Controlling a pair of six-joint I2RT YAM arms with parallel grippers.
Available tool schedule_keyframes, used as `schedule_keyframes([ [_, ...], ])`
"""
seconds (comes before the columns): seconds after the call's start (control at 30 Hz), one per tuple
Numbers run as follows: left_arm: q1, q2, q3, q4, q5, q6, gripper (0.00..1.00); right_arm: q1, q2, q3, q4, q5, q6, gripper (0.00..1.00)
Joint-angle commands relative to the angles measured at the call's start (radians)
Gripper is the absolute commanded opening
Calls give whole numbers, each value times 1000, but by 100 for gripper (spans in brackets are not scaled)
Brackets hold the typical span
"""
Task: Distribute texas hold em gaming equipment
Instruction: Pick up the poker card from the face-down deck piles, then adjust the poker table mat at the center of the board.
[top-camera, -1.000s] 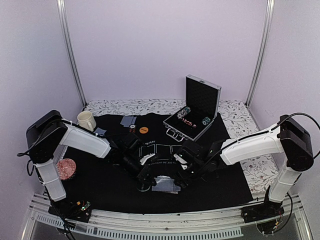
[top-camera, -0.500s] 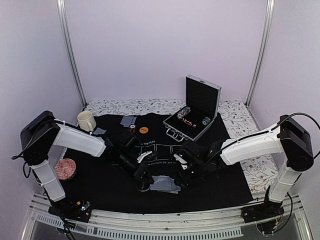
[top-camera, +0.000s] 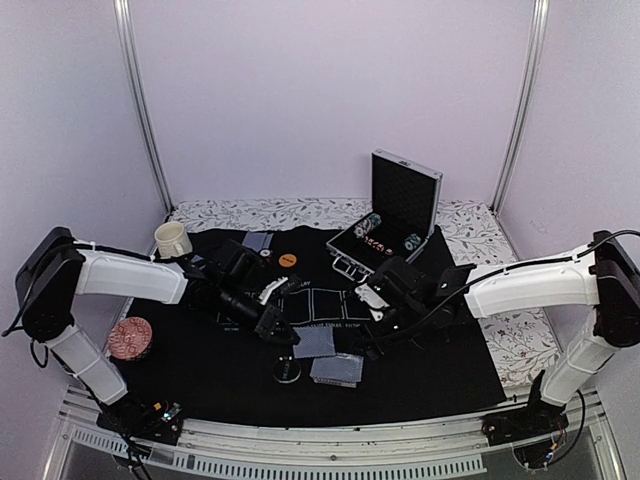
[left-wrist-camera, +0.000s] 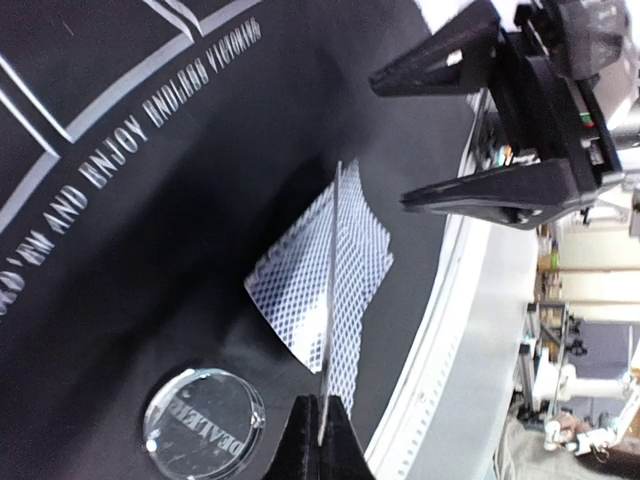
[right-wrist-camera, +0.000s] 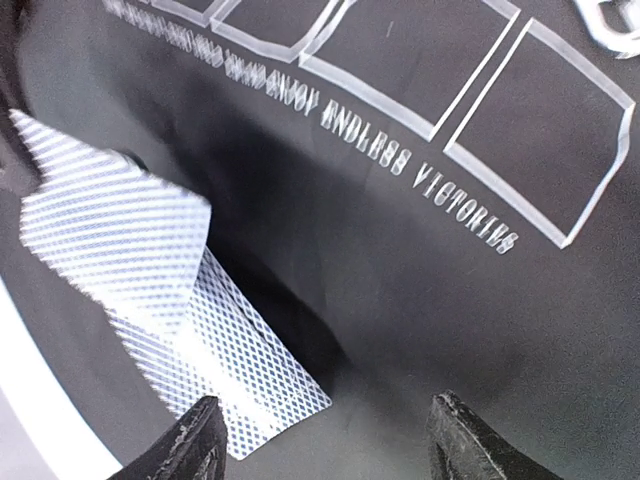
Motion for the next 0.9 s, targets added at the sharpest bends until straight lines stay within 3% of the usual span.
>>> schedule_keyframes([
  [0.0,35,-52,-31,69,-5,-39,0,-62,-96,-5,-5,-50,-20,71],
  [0.1,65,-73,-48,82,-14,-64,0,-129,-145,-30,-52,-34,-19,73],
  [0.23,137,-128,-88,80,-73,-90,0,-352,-197,-82,-119,43,-22,76],
  [0.4,206,-178,-118,59,-134,-96,0,-681,-161,-113,-103,-45,-106,77],
  [0.57,258,-218,-167,61,-173,-99,0,-896,-97,-73,-33,-178,-171,74],
  [0.87,316,-299,-249,81,-220,-109,0,-968,125,60,-4,-140,-205,72],
])
